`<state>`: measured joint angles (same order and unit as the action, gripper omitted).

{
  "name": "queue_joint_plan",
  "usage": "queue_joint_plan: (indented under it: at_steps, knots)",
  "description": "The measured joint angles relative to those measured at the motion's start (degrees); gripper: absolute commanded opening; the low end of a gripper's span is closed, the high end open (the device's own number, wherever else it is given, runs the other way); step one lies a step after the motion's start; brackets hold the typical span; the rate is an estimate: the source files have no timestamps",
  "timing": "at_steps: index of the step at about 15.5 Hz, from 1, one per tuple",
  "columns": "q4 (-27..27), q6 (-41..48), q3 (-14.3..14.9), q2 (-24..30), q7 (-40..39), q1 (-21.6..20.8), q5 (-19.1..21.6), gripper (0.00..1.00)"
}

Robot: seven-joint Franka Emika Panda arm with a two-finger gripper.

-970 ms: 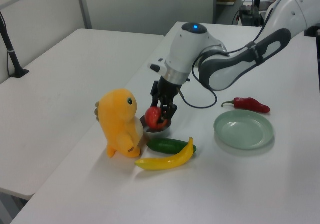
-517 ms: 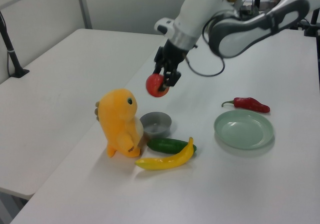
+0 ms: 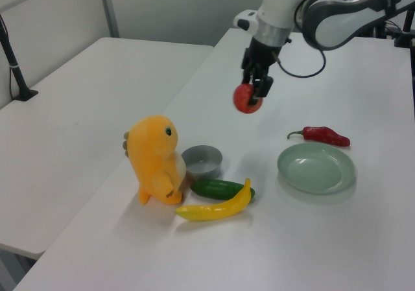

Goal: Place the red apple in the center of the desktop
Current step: 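Carry the apple past the green plate toward the open table area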

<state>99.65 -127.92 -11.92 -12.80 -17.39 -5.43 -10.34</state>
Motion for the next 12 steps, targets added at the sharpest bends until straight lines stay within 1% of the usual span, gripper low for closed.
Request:
queue_joint_plan:
  at_steps: [3, 4, 6, 10, 11, 12]
  knots:
    - [2.68, 8.02, 0.26, 3.22, 0.81, 2.74, 0.91, 0.2]
    - [3.69, 11.58, 0.98, 4.58, 0.94, 3.81, 1.62, 0.2]
    - [4.68, 14.68, 3.43, 5.88, 1.11, 4.35, 2.68, 0.2]
    - [6.3, 14.93, 11.08, 6.02, 1.15, 4.43, 3.19, 0.2]
    - [6.82, 14.91, 12.59, 5.95, 1.1, 4.42, 3.57, 0.23]
    - [7.71, 14.9, 13.84, 5.89, 1.09, 4.39, 4.03, 0.23]
